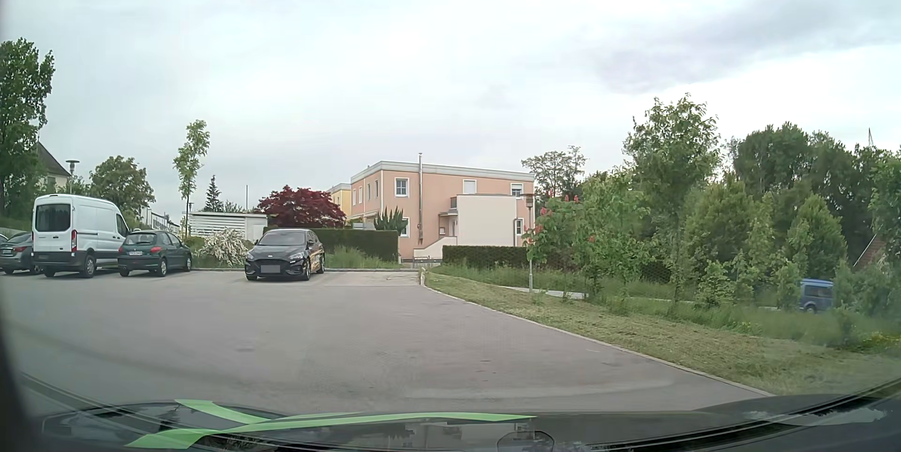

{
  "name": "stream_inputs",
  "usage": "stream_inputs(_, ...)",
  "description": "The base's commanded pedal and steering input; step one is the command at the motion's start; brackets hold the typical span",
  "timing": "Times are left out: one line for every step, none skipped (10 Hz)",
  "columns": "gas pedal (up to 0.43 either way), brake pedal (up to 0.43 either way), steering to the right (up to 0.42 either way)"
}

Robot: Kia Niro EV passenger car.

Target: Follow the waypoints while adhering to traffic rules and regulations

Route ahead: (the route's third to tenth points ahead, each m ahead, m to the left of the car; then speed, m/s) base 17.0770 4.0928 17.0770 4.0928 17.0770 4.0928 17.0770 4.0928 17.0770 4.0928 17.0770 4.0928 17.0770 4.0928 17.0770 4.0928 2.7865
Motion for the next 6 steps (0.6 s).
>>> stream_inputs(0.008, 0.0, -0.154)
stream_inputs(0.008, 0.0, -0.161)
stream_inputs(0.008, 0.0, -0.165)
stream_inputs(0.008, 0.0, -0.17)
stream_inputs(0.008, 0.0, -0.173)
stream_inputs(0.008, 0.0, -0.174)
